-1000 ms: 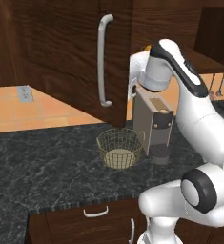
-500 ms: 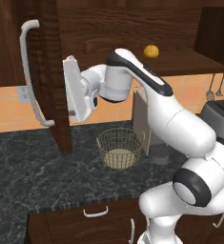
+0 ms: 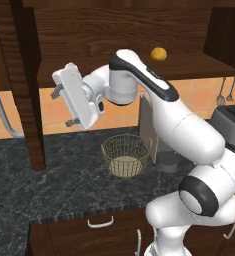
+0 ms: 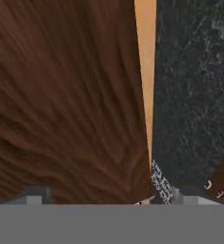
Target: Open the cabinet, pick up the bread from the cabinet and place it in the basket. Then move the basket to the dining counter.
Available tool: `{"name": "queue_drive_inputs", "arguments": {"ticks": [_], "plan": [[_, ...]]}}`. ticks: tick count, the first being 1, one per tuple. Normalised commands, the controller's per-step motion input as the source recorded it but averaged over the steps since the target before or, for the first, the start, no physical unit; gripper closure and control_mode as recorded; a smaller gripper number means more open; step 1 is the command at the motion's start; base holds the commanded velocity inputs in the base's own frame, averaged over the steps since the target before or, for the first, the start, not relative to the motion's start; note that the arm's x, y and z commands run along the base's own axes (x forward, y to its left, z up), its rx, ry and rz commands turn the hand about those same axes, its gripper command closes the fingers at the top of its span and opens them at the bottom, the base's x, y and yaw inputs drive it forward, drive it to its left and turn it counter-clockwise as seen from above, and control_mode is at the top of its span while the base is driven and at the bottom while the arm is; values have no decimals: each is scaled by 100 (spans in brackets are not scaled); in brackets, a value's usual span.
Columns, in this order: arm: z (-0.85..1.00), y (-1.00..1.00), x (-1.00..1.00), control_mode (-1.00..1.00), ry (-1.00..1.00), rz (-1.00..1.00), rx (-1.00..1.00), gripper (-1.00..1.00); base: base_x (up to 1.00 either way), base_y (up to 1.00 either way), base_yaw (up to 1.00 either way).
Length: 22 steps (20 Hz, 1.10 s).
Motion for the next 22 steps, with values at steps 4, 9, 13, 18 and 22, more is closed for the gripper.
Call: {"name": "queue_drive_inputs", "arguments": {"ticks": [4,9,13,18,22], "plan": [[-70,-98,48,-100,-37,0,-19,-100,0,0,0],[-90,-95,5,-100,-86,0,-51,-100,0,0,0],[-82,-94,0,-100,-50,-6,-48,-100,0,0,0],[-44,-99,27,-100,-52,-15,-26,-100,0,0,0],[-13,-58,39,-100,-54,-38,-20,-100,0,0,0]]}}
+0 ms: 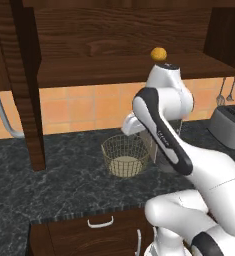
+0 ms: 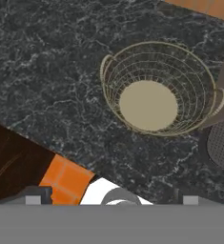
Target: Open the cabinet, pick up the bread from the cabinet and place it in the basket. Then move the basket to the dining counter.
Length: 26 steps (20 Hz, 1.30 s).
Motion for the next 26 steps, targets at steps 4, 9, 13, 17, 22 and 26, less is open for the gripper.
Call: {"name": "queue_drive_inputs", "arguments": {"ticks": [4,9,13,17,22,26], "plan": [[3,-8,33,-100,-38,-70,0,-100,0,0,0],[54,-12,6,-100,-20,-68,3,-100,0,0,0],[77,-79,10,-100,0,-8,-14,-100,0,0,0],[66,-53,-16,-100,-18,18,2,-100,0,0,0],[72,-46,6,-100,-36,4,1,-100,0,0,0],[58,-39,6,-100,-27,-2,19,-100,0,0,0]]}}
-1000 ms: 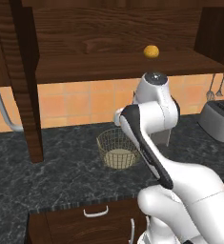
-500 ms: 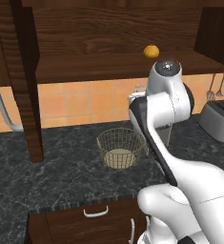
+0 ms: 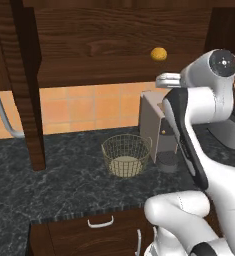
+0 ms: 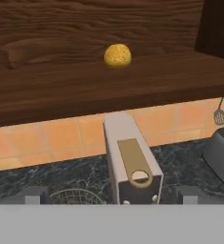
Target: Open the cabinet, pick up the bread from the cabinet and place it in the basket. Then move the basket to the dining counter.
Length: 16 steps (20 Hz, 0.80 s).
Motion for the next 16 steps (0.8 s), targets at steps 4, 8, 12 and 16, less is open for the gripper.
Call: {"name": "queue_drive_inputs", "arguments": {"ticks": [4,8,12,16], "plan": [[89,-18,38,-100,-5,0,27,-100,0,0,0],[77,-24,70,-100,-3,0,7,-100,0,0,0],[-13,-32,75,-100,3,-1,0,-100,0,0,0],[-42,-45,55,-100,0,0,-2,-100,0,0,0]]}}
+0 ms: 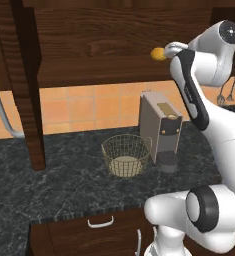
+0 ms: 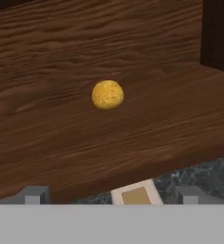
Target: Open the cabinet, pick up the bread from the cabinet and place it in the basket. Then move the basket to the dining counter.
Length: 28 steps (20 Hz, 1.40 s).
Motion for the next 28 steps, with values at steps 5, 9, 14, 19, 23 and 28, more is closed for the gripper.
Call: {"name": "queue_drive_inputs", "arguments": {"ticks": [5,9,14,19,23,28], "plan": [[-8,-8,64,-100,0,0,-12,-100,0,0,0],[7,10,41,-100,0,0,-17,-100,0,0,0],[8,0,67,-100,10,0,-10,-100,0,0,0],[0,0,66,-100,4,0,-1,-100,0,0,0],[0,-11,47,-100,1,0,0,-100,0,0,0],[0,-9,58,-100,11,0,0,-100,0,0,0]]}}
